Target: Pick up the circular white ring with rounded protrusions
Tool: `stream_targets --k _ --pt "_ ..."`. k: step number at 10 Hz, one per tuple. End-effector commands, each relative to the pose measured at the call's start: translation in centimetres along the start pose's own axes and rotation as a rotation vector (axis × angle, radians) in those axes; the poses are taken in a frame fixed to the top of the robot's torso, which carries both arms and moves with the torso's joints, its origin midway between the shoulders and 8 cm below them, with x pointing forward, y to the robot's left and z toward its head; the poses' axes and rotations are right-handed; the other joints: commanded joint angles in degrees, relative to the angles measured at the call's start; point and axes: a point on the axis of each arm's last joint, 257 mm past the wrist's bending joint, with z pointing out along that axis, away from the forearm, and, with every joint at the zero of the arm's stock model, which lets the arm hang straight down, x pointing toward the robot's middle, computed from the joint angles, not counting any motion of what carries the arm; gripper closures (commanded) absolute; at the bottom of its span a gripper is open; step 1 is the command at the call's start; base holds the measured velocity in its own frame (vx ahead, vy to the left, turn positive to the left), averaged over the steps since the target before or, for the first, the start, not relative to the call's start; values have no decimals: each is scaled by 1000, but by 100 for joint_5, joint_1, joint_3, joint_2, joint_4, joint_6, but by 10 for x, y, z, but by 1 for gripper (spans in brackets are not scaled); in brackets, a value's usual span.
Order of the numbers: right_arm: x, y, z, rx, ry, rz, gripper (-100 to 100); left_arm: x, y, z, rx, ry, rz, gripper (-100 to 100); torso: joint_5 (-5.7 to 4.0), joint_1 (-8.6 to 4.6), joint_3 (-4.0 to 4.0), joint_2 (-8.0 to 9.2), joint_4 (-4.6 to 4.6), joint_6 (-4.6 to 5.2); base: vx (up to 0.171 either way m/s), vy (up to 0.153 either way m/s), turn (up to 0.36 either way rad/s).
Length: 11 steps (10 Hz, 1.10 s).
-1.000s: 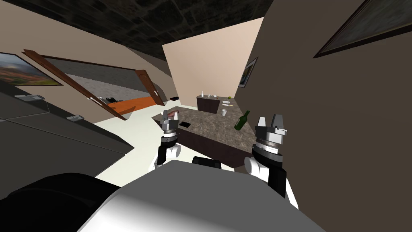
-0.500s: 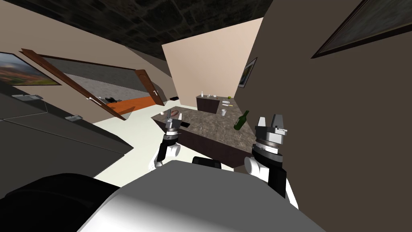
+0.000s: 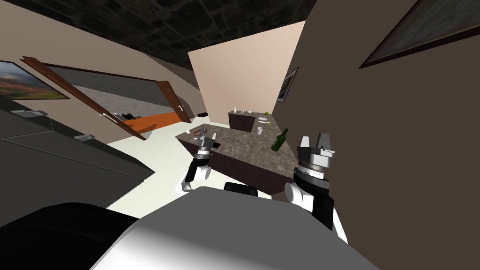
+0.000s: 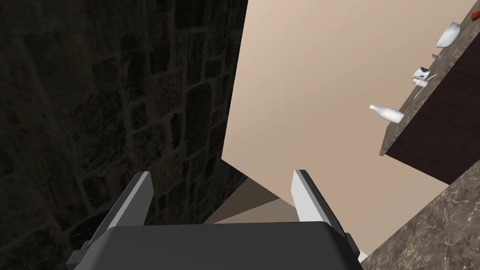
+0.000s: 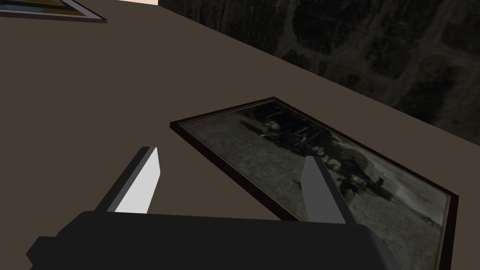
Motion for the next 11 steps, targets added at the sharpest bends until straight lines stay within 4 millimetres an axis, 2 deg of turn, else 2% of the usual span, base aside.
stream_targets --k 1,3,4,5,6,7,8,11 --pt "0 0 0 0 0 0 0 -1 14 4 -45 -6 -57 -100 0 0 0 0 0 0 1 -27 -8" --pt "0 0 0 0 0 0 0 -4 28 6 -91 -20 -110 -100 0 0 0 0 0 0 0 -21 -4" --pt "0 0 0 0 0 0 0 -4 28 6 -93 -21 -111 -100 0 0 0 0 0 0 0 -17 -2" --pt "0 0 0 0 0 0 0 -6 39 8 -127 -31 -157 -100 0 2 0 0 0 0 -2 -22 -5" --pt "0 0 0 0 0 0 0 -6 40 8 -131 -33 -157 -100 0 0 0 0 0 0 0 -19 -3" --pt "0 0 0 0 0 0 0 -7 51 10 -165 -44 -204 -100 0 1 0 0 0 -1 2 -23 -5" --pt "0 0 0 0 0 0 0 -8 53 10 -170 -47 -204 -100 0 0 0 -1 0 0 0 -19 -3" --pt "0 0 0 0 0 0 0 -11 77 13 -246 -79 -299 -100 0 1 0 0 0 -1 0 -22 -5"
